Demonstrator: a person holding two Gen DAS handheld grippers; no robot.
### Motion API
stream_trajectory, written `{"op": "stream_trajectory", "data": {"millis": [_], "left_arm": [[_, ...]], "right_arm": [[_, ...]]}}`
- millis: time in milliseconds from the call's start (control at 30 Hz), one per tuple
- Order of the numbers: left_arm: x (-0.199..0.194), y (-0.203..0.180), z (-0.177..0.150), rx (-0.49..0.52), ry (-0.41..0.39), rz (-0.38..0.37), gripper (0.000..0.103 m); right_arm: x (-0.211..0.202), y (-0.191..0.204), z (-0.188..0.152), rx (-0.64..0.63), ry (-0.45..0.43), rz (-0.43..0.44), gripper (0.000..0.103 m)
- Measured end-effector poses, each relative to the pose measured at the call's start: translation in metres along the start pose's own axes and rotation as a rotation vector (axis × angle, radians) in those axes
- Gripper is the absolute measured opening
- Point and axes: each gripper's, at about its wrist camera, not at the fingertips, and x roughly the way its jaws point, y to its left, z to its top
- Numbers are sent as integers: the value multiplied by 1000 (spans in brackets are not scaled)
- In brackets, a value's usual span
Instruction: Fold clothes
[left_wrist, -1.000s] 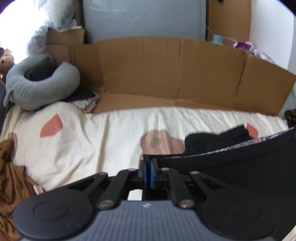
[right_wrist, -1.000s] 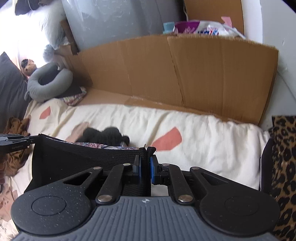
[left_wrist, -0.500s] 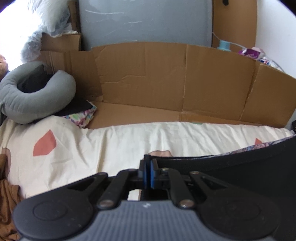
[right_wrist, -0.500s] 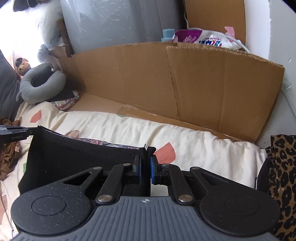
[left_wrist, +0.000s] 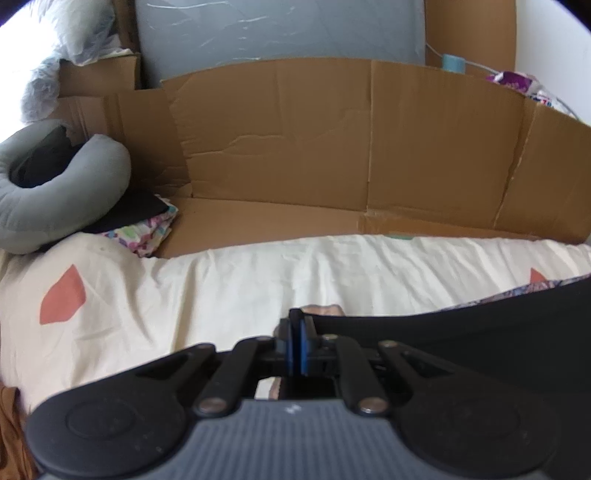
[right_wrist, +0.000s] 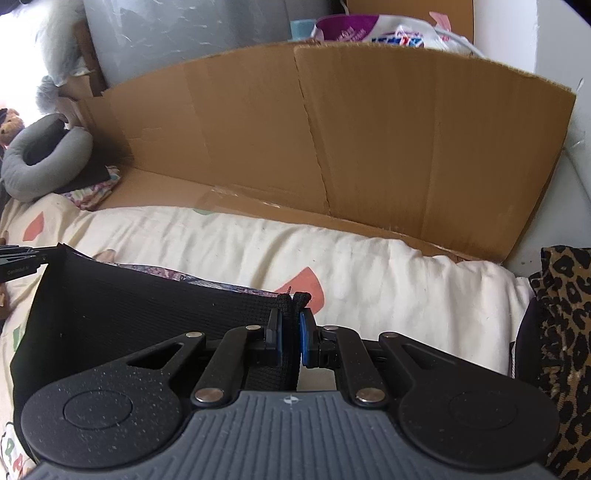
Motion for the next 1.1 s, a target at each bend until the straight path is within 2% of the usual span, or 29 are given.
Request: {"op": "stream_trajectory", "data": {"millis": [333, 533, 667, 767, 867, 1100], "left_arm": [[33, -7, -8, 26, 56, 1, 4], [52, -10, -16, -12, 121, -5, 6], [47, -5, -13, -27, 125, 4, 17], [37, 7, -10, -109, 106, -4, 20], [26, 11, -9, -147, 86, -3, 27], [3, -1, -11, -142, 64, -47, 30]], "right_arm": [[34, -7, -2, 25, 69, -3, 7], [43, -16, -9, 81, 99, 8, 9], [49, -22, -14, 119, 119, 15, 17], [52, -26, -17, 146, 131, 18, 21], [40, -30, -12, 160, 90, 4, 21], [12, -22, 2, 144, -5, 56, 21]]}}
